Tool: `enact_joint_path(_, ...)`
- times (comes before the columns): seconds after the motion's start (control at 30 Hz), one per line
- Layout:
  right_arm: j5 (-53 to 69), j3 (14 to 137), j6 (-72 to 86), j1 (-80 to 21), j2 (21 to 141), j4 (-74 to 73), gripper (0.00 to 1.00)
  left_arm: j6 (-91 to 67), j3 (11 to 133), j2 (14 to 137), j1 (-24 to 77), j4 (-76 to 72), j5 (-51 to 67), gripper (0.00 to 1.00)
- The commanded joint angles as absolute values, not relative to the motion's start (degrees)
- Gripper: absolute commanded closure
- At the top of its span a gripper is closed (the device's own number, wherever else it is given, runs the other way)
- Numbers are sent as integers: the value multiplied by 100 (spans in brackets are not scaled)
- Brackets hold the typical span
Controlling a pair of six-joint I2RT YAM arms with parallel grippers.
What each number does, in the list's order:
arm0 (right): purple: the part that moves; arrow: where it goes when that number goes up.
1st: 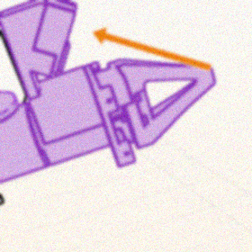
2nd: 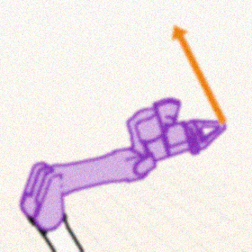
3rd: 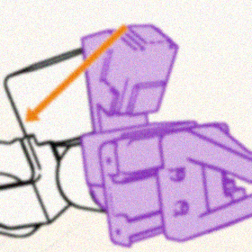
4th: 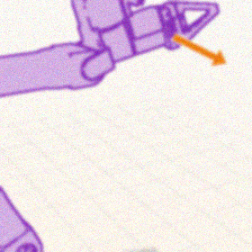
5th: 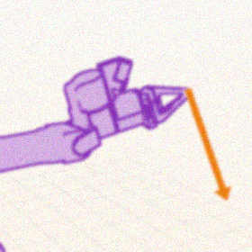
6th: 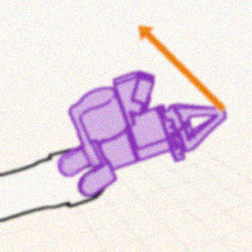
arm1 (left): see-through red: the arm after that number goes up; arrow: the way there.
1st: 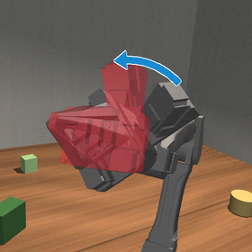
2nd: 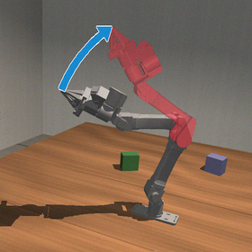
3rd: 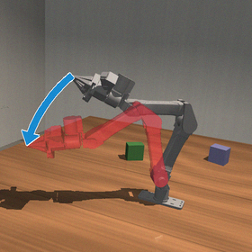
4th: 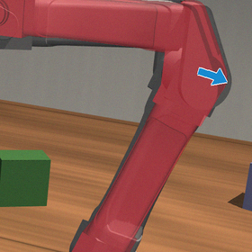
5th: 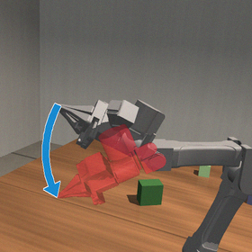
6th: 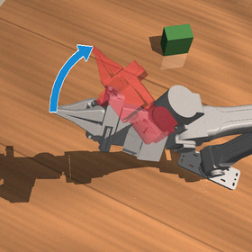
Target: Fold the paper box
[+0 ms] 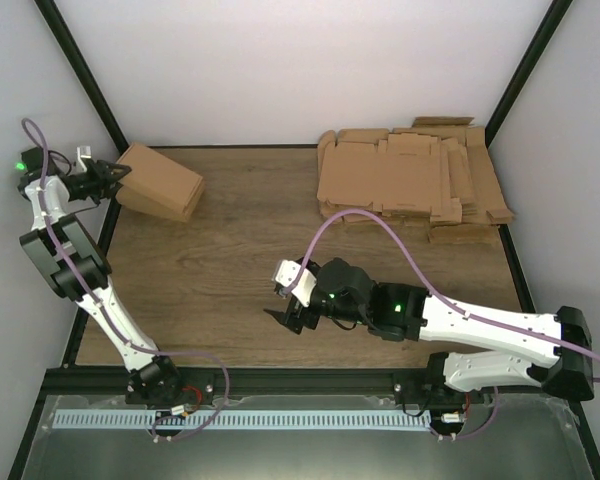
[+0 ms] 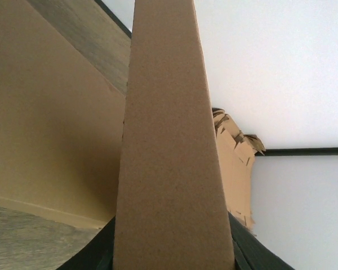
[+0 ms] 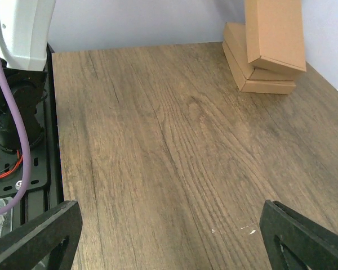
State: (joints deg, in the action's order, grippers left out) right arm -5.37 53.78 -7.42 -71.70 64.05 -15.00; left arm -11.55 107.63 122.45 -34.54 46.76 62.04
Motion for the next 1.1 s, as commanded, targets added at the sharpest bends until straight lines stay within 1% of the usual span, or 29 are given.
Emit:
enact_joint_path(0.0,-458,5526,-694,-7149,6430,-1469,11,-1005,10986,12373,-3489,4585,6776,76)
enact_joint_path(0.07,-465,5541,-711,-7152,6466,-1486,11,-1130,10984,12384,-3490,4458,7028,76)
enact_joint_path(0.2,-430,5539,-729,-7154,6530,-1512,11,-1269,10862,12195,-3523,4163,6769,76)
enact_joint_path(0.3,-401,5515,-712,-7147,6552,-1502,11,-1498,10665,12084,-3562,3794,6520,73)
enact_joint_path(0.37,-382,5508,-709,-7152,6557,-1489,11,-1713,10497,12009,-3583,3489,6281,72)
enact_joint_path(0.43,-378,5494,-712,-7149,6558,-1478,11,-1975,10317,11967,-3595,3050,6275,73)
enact_joint_path(0.6,-378,5534,-720,-7154,6610,-1494,11,-2157,10294,11985,-3663,2806,6104,73)
enact_joint_path(0.77,-345,5567,-719,-7149,6678,-1504,11,-2522,9876,11860,-3821,2188,5897,73)
enact_joint_path(0.83,-319,5587,-712,-7154,6705,-1516,11,-2555,9824,11874,-3831,2137,5840,71)
enact_joint_path(0.87,-309,5604,-712,-7152,6712,-1522,11,-2557,9806,11888,-3827,2131,5844,67)
enact_joint_path(0.97,-295,5631,-718,-7154,6723,-1531,10,-2440,9790,11876,-3824,2351,5687,46)
enact_joint_path(1.0,-293,5631,-718,-7150,6721,-1532,10,-2375,9776,11834,-3823,2437,5557,34)
enact_joint_path(1.07,-290,5653,-714,-7149,6726,-1553,10,-2317,9742,11710,-3823,2530,5274,18)
